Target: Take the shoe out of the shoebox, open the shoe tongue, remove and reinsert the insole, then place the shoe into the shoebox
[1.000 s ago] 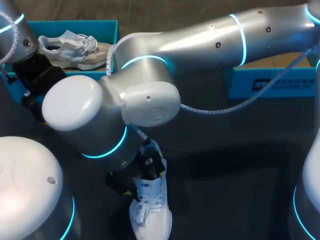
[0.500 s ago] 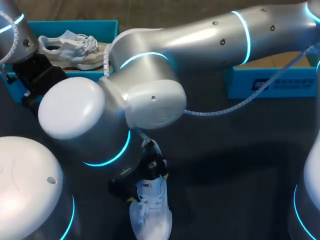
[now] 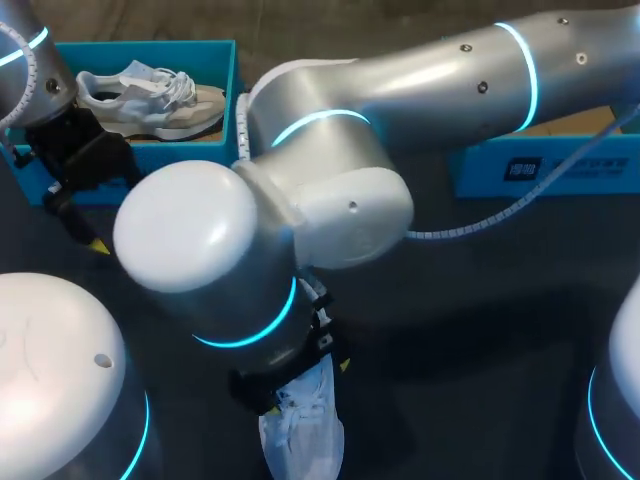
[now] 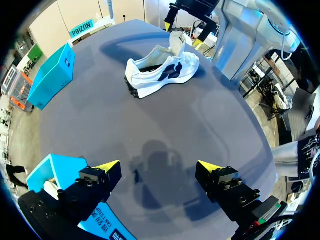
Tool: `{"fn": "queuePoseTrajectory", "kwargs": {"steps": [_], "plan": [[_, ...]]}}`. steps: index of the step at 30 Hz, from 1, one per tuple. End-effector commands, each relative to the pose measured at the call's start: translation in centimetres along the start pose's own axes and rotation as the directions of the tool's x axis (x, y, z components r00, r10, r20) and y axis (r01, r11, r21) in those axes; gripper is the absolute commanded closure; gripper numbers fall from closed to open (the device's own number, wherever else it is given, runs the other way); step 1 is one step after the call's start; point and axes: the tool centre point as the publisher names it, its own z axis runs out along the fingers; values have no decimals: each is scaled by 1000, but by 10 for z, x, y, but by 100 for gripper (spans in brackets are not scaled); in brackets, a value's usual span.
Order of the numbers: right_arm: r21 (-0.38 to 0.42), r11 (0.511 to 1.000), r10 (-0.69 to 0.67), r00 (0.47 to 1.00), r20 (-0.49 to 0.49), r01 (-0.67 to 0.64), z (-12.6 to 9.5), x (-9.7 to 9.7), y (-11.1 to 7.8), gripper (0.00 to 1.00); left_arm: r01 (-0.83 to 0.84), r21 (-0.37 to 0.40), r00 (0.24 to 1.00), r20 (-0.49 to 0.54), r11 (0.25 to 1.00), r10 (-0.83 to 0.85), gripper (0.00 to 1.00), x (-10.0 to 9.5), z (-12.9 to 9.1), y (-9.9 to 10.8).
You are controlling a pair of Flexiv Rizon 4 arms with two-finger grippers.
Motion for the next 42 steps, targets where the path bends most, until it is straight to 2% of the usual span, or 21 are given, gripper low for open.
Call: {"fn": "queuePoseTrajectory", "kwargs": {"steps": [1,3,8,12,15,16,17,18,23,27,32,36,42], "plan": [[-31,570,820,571,-27,-821,-4,2,-20,32,0,-2,1000,0,1000,0,0,1,0,0],[-27,568,822,569,-12,-822,-7,6,-26,39,0,-2,1000,0,1000,0,0,1,0,0],[-19,573,819,573,-34,-819,-9,14,-37,40,0,-2,1000,0,1000,0,0,1,0,0],[-17,589,806,589,-54,-808,-8,26,-30,38,0,-2,1000,0,1000,0,0,1,0,0],[-17,593,803,592,-65,-805,-5,31,-25,42,0,-2,1000,0,1000,0,0,1,0,0],[-16,590,805,590,-64,-807,-5,32,-25,44,0,-2,1000,0,1000,0,0,1,0,0],[-17,587,807,587,-66,-810,-4,32,-25,52,0,-2,1000,0,1000,0,0,1,0,0],[-17,585,808,585,-68,-811,-4,32,-25,56,0,-2,1000,0,1000,0,0,1,0,0],[-12,557,829,557,-59,-830,-2,32,-33,67,0,-2,1000,0,1000,0,0,1,0,0],[-11,545,836,544,-72,-838,2,30,-31,66,0,-2,1000,0,1000,0,0,1,0,0],[-40,546,832,548,-87,-837,-1,28,-18,64,0,-2,1000,0,1000,0,0,1,0,0],[-54,540,835,542,-94,-840,1,20,-8,64,0,-2,1000,0,1000,0,0,1,0,0],[-52,547,827,549,-118,-835,10,12,8,66,0,-2,1000,0,1000,0,0,1,0,0]]}}
